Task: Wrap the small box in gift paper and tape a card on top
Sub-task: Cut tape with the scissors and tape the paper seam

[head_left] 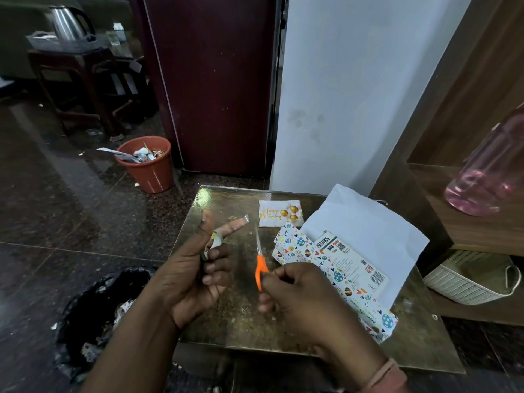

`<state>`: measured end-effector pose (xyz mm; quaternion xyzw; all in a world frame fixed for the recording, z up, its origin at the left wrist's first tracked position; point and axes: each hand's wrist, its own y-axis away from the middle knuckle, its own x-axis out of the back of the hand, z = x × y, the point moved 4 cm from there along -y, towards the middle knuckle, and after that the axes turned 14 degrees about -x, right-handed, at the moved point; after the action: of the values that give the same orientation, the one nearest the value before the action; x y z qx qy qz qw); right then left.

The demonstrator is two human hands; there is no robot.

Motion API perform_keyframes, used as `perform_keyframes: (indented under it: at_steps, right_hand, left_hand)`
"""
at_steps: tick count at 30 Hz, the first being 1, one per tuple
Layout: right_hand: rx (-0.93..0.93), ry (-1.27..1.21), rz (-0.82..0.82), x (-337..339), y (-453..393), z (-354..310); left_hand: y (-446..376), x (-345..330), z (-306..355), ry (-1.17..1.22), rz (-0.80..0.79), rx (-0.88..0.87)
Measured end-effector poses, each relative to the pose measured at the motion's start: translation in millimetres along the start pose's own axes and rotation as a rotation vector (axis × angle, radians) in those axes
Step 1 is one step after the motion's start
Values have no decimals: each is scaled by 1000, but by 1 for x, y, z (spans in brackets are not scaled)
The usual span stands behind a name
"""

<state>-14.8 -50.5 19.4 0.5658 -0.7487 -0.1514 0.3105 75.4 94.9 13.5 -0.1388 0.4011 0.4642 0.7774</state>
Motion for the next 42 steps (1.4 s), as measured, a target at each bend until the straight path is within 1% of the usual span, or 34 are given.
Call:
perform_keyframes:
  at_steps: [3, 5, 8, 12, 15, 20, 27, 32, 40, 42]
  right_hand:
    - [-87, -402, -251, -6, 6, -6]
    - [-113, -543, -362, -9, 9, -9]
    - [-139, -578, -474, -11, 12, -11]
    - [-172, -509, -559, -14, 15, -7]
    - [-175, -460, -594, -15, 15, -5]
    - [-167, -449, -672, -14, 16, -4]
    - [-154, -444, -685, -10, 15, -4]
    - [-141, -447, -693, -11, 13, -3]
    - [-98, -487, -683, -10, 9, -5]
    - [-99, -499, -653, -9, 8, -5]
  left_hand:
    - [-2, 2, 0, 5, 25, -6]
    - [-2, 2, 0, -5, 31, -8]
    - [-1, 3, 2, 8, 30, -15]
    - [-2, 4, 3, 39, 27, -11]
    - [-1, 4, 2, 45, 7, 1]
    - [1, 2, 0, 30, -48, 47]
    - [3, -2, -4, 46, -92, 103]
    - [3, -2, -5, 31, -84, 115]
    - [5, -6, -8, 36, -107, 138]
    - [5, -6, -9, 18, -108, 138]
